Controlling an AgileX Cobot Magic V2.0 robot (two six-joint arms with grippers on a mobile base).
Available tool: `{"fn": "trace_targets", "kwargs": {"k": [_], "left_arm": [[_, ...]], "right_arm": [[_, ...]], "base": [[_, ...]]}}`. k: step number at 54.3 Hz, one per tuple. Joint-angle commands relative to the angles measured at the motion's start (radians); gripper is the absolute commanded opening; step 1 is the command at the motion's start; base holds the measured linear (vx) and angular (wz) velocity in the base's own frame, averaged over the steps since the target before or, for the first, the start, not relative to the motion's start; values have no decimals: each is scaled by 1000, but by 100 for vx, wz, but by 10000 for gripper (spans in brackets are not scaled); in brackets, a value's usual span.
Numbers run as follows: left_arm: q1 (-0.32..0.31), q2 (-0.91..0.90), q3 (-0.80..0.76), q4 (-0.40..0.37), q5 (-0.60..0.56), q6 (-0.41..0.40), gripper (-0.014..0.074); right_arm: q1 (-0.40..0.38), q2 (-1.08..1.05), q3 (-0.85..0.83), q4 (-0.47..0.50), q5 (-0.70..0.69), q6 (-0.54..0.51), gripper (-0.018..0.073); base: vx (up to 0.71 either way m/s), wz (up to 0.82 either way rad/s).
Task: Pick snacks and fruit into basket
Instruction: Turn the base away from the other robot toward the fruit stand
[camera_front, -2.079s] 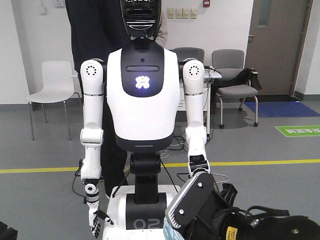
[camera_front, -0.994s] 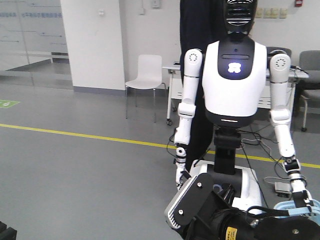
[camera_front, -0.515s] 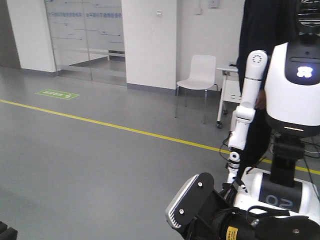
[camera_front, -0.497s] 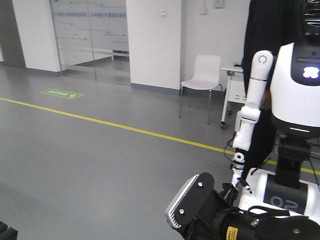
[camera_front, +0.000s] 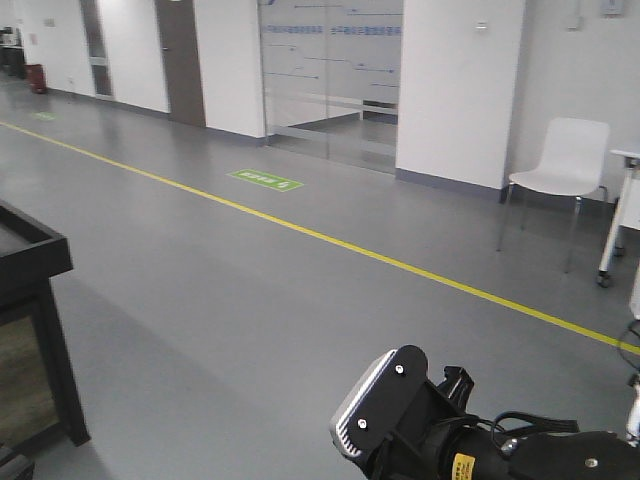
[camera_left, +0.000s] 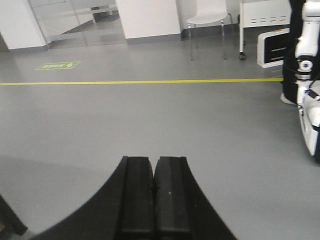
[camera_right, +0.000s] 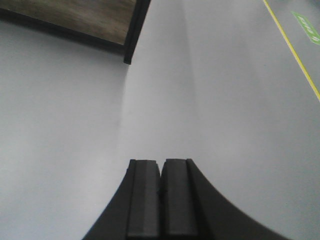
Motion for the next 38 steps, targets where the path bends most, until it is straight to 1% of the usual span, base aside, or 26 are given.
{"fn": "trace_targets", "kwargs": {"k": [1, 38], "left_arm": [[1, -4, -33, -9, -55, -6, 3], [1, -4, -33, -9, -56, -6, 3]], "right_arm": [[-1, -38, -30, -47, 15, -4, -13], [-1, -38, -30, -47, 17, -4, -13]], "base": [[12, 60], [17, 60]]}}
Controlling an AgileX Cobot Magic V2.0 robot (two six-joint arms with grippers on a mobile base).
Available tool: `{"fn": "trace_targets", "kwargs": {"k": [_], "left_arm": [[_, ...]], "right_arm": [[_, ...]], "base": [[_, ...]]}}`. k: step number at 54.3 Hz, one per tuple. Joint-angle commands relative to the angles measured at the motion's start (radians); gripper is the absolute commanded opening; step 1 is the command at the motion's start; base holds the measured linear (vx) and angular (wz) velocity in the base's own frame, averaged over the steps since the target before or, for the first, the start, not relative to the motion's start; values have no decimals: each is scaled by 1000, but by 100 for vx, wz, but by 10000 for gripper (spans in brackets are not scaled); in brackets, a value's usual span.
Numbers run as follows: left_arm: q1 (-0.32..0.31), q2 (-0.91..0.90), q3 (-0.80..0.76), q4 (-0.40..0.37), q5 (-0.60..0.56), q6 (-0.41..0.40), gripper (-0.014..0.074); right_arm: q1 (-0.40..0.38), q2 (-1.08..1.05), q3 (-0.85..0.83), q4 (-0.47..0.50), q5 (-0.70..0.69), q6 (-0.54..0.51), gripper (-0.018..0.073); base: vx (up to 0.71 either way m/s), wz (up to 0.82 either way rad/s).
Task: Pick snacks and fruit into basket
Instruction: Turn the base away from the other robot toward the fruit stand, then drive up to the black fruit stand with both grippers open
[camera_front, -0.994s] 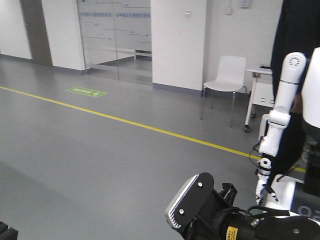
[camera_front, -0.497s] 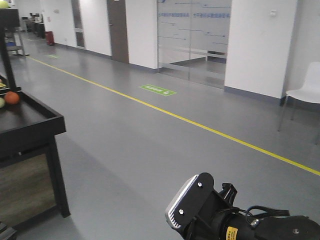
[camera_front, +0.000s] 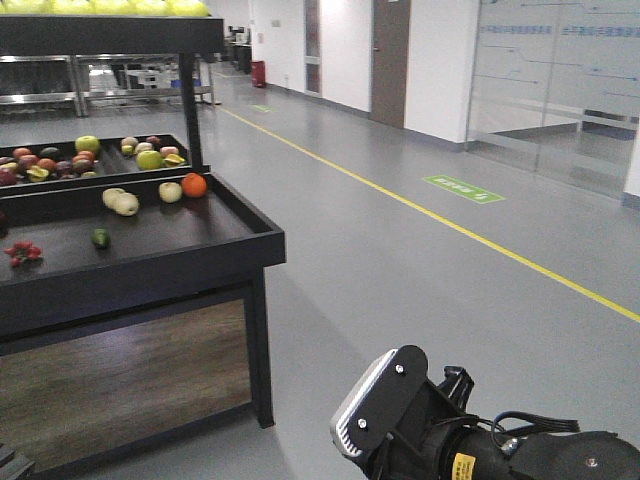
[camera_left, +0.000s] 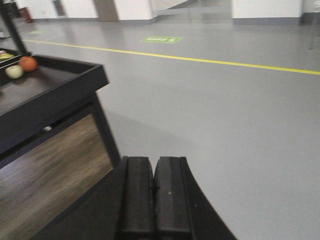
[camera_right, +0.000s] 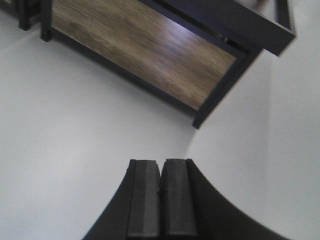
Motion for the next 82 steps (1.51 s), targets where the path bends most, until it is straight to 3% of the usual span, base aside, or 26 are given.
{"fn": "trace_targets", "kwargs": {"k": [1, 44, 82], "left_arm": [[1, -4, -33, -9, -56, -6, 3], [1, -4, -33, -9, -57, -6, 3], [1, -3, -33, -9, -55, -6, 3]], "right_arm": [[-1, -38, -30, -47, 18, -4, -13], [-1, -38, -30, -47, 21, -4, -13], [-1, -38, -30, -47, 25, -3, -13]], "base": [[19, 57], [20, 51], [31, 0]]}}
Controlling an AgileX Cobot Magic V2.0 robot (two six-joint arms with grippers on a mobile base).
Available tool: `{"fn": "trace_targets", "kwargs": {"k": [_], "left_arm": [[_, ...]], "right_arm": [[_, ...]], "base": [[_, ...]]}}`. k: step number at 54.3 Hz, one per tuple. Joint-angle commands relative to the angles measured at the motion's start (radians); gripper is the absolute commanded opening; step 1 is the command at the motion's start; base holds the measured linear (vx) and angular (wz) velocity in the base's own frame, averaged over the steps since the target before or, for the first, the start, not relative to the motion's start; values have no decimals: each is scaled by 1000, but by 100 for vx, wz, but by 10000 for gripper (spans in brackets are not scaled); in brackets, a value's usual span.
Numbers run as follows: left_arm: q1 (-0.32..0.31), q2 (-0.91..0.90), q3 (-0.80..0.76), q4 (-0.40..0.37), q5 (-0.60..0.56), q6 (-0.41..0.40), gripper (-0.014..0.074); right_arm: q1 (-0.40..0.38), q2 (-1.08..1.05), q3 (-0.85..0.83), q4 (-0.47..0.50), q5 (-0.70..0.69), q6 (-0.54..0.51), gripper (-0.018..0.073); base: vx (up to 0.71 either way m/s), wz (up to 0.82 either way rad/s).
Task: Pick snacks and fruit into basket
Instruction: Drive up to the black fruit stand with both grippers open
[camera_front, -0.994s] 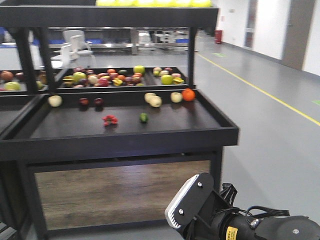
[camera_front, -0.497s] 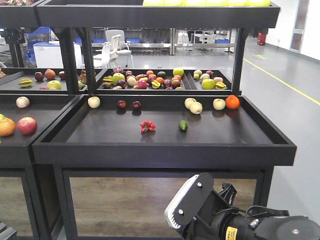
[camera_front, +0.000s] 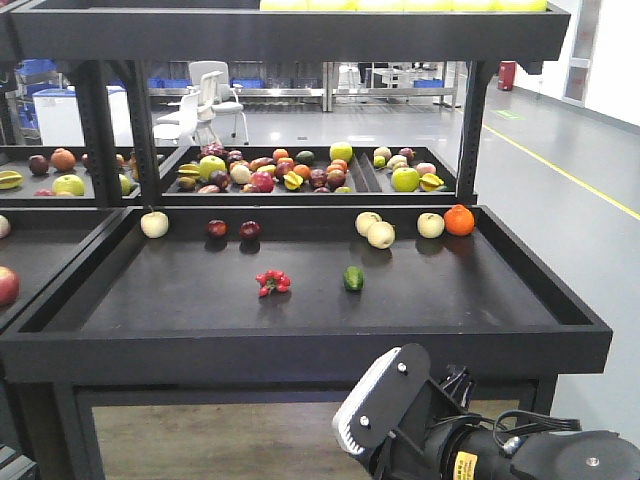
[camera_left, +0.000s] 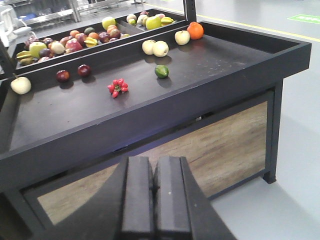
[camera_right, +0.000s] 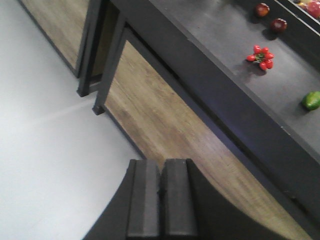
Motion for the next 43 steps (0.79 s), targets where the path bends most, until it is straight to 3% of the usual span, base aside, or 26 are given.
{"fn": "trace_targets", "kwargs": {"k": [1, 43], "left_arm": [[1, -4, -33, -9, -56, -6, 3], [1, -22, -33, -9, -53, -6, 3]], "right_arm": [[-1, -38, -30, -47, 15, -3, -13], [-1, -26, -29, -47, 10, -5, -13]], "base": [[27, -10], [25, -9]]}}
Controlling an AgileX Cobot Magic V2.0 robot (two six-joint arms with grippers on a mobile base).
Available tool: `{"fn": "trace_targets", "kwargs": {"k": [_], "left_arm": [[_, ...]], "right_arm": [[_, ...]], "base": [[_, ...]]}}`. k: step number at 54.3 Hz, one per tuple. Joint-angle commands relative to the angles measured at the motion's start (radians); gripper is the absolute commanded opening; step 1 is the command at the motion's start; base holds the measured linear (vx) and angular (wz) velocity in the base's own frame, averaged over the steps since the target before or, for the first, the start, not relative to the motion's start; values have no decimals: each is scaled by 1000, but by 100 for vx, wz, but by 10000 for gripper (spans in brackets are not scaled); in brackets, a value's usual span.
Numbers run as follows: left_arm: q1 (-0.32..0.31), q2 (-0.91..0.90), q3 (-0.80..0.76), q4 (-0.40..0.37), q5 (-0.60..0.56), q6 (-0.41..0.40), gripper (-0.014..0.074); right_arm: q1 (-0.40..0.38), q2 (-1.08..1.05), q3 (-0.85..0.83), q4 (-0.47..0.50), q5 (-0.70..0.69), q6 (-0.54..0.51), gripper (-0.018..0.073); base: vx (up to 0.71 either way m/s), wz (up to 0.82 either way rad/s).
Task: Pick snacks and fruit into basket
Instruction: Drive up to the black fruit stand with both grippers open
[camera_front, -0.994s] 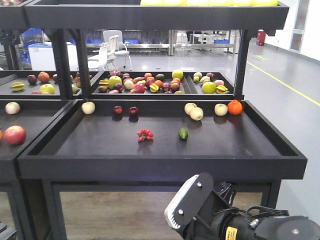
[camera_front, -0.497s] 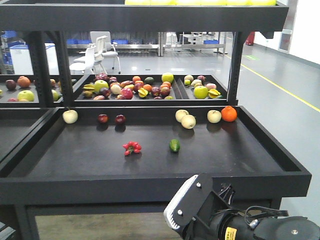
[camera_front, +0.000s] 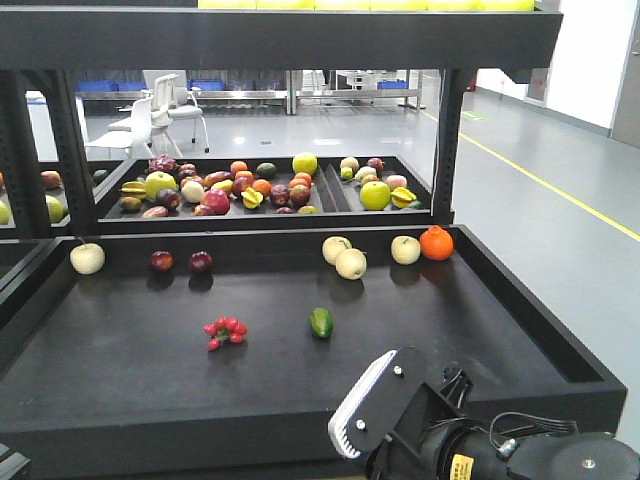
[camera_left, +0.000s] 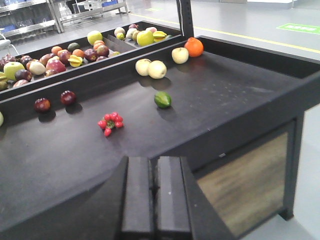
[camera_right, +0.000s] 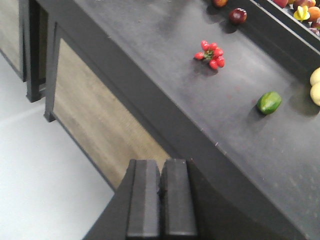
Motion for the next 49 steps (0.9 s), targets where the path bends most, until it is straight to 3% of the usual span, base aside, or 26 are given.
{"fn": "trace_targets", "kwargs": {"k": [1, 42, 49], "left_arm": [[-1, -9, -33, -9, -53, -6, 3], [-1, -7, -33, -9, -48, -6, 3], [-1, 16, -33, -9, -52, -6, 3]], "right_arm": [[-4, -28, -29, -47, 14, -5, -13], [-5, -23, -29, -47, 11, -5, -13], [-6, -4, -28, -47, 71, -5, -13]], "base": [[29, 1], [29, 4], [19, 23]]}}
